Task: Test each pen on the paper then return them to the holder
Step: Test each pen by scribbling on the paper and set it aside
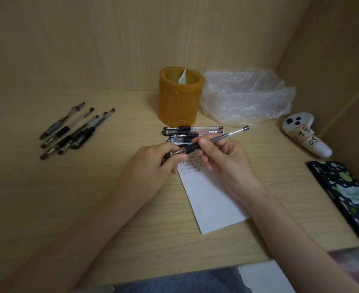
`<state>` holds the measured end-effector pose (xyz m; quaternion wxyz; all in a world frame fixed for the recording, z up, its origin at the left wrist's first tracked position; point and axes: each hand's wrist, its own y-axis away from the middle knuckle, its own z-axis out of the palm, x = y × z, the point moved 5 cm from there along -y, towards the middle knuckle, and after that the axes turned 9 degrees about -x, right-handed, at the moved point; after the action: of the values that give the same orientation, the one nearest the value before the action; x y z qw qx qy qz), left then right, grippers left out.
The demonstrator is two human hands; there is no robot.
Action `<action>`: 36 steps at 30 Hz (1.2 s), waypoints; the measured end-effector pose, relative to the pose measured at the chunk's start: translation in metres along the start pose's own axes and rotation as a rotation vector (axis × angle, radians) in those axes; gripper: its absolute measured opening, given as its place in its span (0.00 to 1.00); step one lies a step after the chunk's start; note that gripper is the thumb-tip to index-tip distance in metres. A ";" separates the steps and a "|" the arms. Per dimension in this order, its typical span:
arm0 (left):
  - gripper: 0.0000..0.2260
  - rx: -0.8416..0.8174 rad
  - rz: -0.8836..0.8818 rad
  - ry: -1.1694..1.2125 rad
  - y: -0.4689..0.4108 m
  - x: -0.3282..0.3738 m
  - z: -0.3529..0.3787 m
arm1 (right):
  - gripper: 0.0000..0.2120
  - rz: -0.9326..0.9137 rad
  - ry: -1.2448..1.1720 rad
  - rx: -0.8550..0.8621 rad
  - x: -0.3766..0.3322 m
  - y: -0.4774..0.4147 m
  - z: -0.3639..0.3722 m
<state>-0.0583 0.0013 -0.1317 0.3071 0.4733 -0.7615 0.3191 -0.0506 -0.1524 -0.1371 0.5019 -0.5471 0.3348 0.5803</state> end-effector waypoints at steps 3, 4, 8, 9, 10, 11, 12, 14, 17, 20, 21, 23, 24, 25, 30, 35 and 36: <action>0.05 0.023 -0.028 -0.097 -0.003 -0.003 -0.003 | 0.14 0.032 -0.037 0.010 0.002 -0.001 0.002; 0.04 0.053 -0.031 -0.132 -0.003 -0.003 -0.006 | 0.17 0.034 -0.072 0.019 0.001 -0.001 0.002; 0.07 0.110 -0.041 -0.280 -0.001 -0.009 -0.019 | 0.13 0.010 -0.231 0.141 -0.003 -0.002 -0.013; 0.08 0.114 -0.050 -0.306 -0.001 -0.012 -0.021 | 0.10 0.007 -0.258 0.165 -0.004 -0.002 -0.017; 0.09 0.114 -0.060 -0.321 -0.002 -0.014 -0.023 | 0.07 0.009 -0.276 0.178 -0.003 -0.002 -0.020; 0.12 0.110 -0.071 -0.321 -0.002 -0.016 -0.024 | 0.06 0.012 -0.288 0.185 -0.001 -0.002 -0.022; 0.15 0.110 -0.077 -0.311 -0.003 -0.017 -0.025 | 0.07 0.017 -0.298 0.190 0.000 -0.002 -0.023; 0.20 0.141 -0.091 -0.309 -0.004 -0.019 -0.031 | 0.07 0.019 -0.316 0.205 0.000 -0.002 -0.024; 0.16 0.278 -0.124 -0.386 -0.004 -0.026 -0.049 | 0.08 0.024 -0.334 0.207 -0.001 -0.004 -0.023; 0.12 0.387 -0.140 -0.480 -0.002 -0.035 -0.063 | 0.14 0.022 -0.356 0.190 0.000 -0.005 -0.020; 0.12 0.405 -0.149 -0.500 -0.002 -0.039 -0.065 | 0.22 0.016 -0.369 0.191 -0.001 -0.004 -0.019; 0.14 0.403 -0.181 -0.534 -0.003 -0.047 -0.068 | 0.33 0.008 -0.368 0.181 -0.002 -0.003 -0.018; 0.14 0.384 -0.212 -0.547 -0.003 -0.052 -0.070 | 0.35 0.009 -0.352 0.163 -0.003 -0.002 -0.016; 0.15 0.359 -0.253 -0.561 -0.003 -0.057 -0.070 | 0.35 0.013 -0.333 0.145 -0.004 -0.002 -0.014; 0.19 0.278 -0.446 -0.709 -0.001 -0.074 -0.073 | 0.25 0.042 -0.223 0.077 -0.002 0.000 -0.006; 0.25 0.270 -0.567 -0.708 0.000 -0.084 -0.080 | 0.15 0.072 -0.119 -0.087 -0.002 0.002 0.007; 0.25 0.265 -0.594 -0.700 0.000 -0.086 -0.082 | 0.15 0.078 -0.109 -0.111 0.000 0.002 0.009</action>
<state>-0.0136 0.1107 -0.1483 0.0470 0.7846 -0.6037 0.1335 -0.0551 -0.1448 -0.1354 0.4653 -0.5281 0.2954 0.6460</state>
